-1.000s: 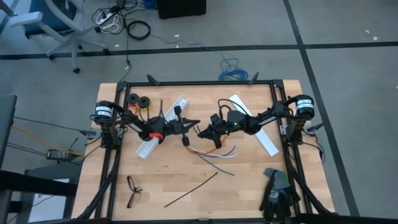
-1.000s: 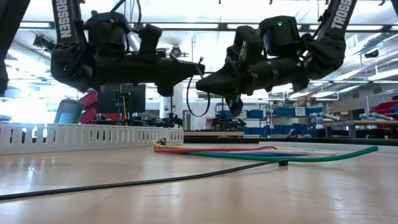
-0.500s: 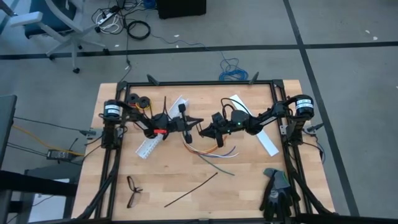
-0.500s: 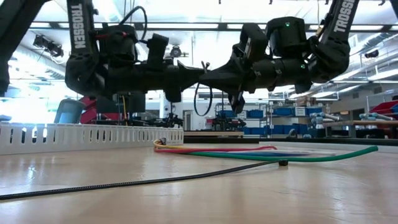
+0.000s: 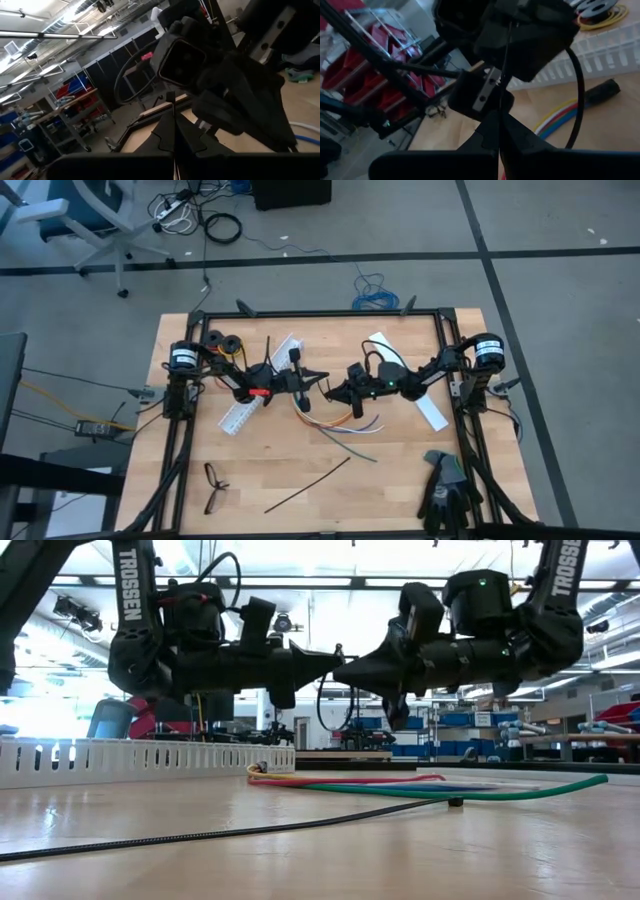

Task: Ziptie cables
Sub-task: Insert the black zip tie into the lock head

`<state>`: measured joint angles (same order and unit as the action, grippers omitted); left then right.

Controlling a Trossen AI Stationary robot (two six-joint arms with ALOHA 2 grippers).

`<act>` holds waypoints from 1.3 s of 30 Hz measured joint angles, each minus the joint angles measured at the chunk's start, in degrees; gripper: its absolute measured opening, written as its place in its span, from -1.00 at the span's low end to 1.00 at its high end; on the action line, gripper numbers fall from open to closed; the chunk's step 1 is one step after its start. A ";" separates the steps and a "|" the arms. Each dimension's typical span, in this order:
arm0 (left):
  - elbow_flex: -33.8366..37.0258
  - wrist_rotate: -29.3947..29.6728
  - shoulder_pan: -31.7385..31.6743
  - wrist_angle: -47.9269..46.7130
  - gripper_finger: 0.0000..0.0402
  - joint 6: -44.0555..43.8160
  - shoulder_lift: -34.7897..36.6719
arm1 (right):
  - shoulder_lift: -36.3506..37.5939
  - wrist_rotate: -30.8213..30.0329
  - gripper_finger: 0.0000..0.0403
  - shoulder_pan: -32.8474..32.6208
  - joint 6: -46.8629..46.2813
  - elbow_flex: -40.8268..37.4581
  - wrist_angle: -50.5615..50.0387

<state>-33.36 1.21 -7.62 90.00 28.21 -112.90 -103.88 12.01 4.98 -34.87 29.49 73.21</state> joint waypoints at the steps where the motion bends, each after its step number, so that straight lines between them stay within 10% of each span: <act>1: 0.00 0.00 0.00 0.02 -0.99 0.00 0.00 | 0.00 -0.24 -1.00 0.00 -0.05 -0.47 0.92; 39: -1.88 0.13 0.22 -1.11 -0.99 3.56 0.00 | 0.00 -0.21 -1.00 0.12 -0.69 -0.57 1.70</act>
<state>-35.24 1.34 -7.40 88.89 31.77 -112.90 -103.88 11.81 5.10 -35.56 28.93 74.91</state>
